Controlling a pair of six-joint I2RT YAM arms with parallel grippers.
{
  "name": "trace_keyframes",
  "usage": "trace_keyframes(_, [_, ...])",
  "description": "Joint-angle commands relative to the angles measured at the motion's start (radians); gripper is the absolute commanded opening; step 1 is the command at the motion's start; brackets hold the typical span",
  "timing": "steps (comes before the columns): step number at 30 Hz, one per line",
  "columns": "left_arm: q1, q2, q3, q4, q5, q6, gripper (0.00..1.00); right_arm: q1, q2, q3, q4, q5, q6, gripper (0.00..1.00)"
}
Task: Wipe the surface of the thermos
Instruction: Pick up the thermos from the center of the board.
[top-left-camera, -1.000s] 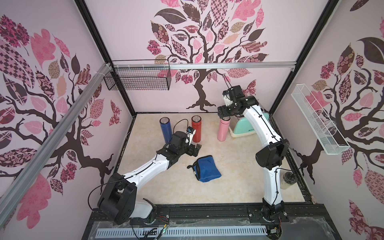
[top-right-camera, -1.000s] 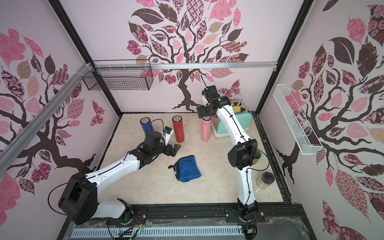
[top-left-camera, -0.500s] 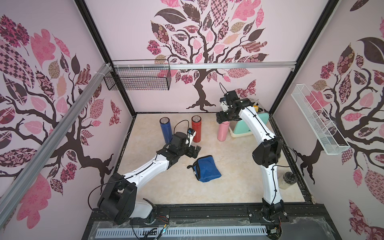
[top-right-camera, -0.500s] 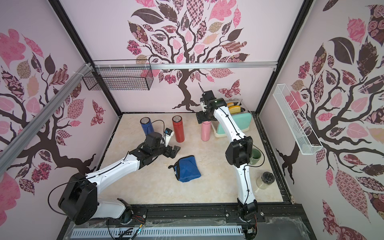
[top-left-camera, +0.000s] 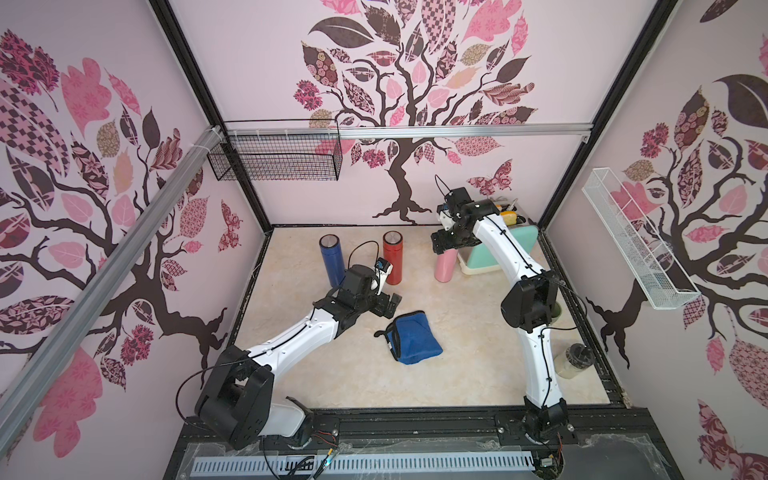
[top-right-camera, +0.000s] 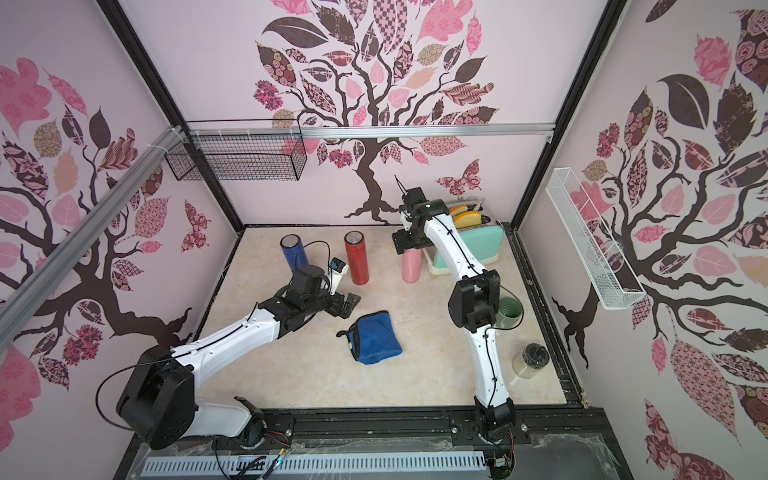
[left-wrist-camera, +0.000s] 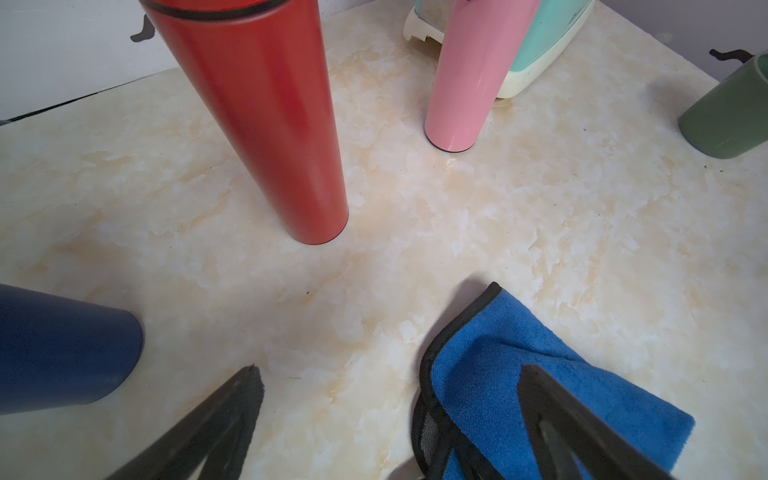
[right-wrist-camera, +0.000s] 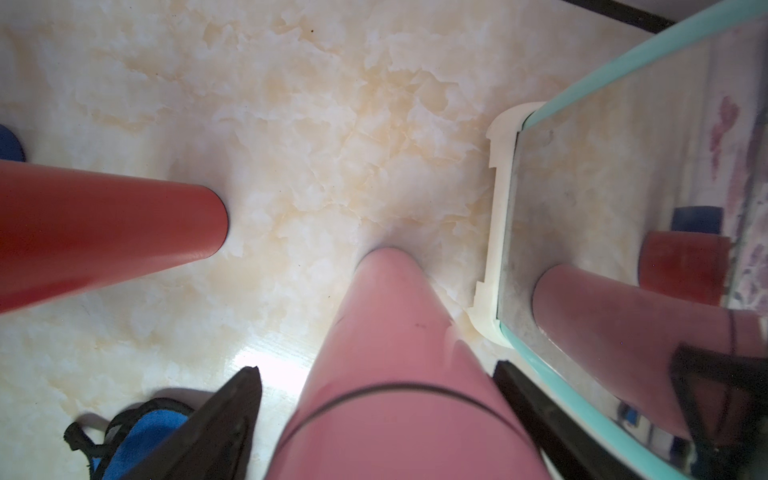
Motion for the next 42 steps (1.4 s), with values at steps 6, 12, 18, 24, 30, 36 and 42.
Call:
trace_keyframes(6, [-0.006, 0.0, 0.002, -0.018, 0.016, 0.019, 0.98, -0.005, 0.003, 0.019, -0.042, -0.001, -0.022, 0.78])
trace_keyframes(12, [-0.016, 0.008, 0.015, -0.035, 0.048, 0.027, 0.98, -0.005, 0.005, 0.019, -0.045, 0.0, -0.031, 0.74])
trace_keyframes(18, [-0.026, 0.005, 0.02, -0.068, 0.065, 0.04, 0.98, -0.006, -0.006, 0.014, -0.046, -0.011, -0.027, 0.42])
trace_keyframes(24, [-0.072, 0.016, 0.025, -0.101, 0.109, 0.031, 0.98, -0.004, -0.121, -0.104, 0.037, -0.01, -0.011, 0.07])
trace_keyframes(30, [-0.167, 0.103, 0.063, -0.167, 0.083, 0.065, 0.98, -0.003, -0.295, -0.296, 0.138, 0.016, -0.001, 0.0])
trace_keyframes(36, [-0.193, 0.172, 0.079, -0.183, 0.057, 0.078, 0.98, -0.002, -0.406, -0.398, 0.156, 0.02, -0.007, 0.0])
trace_keyframes(42, [-0.209, 0.233, 0.101, -0.234, 0.029, 0.105, 0.98, 0.002, -0.519, -0.525, 0.215, -0.002, -0.026, 0.0])
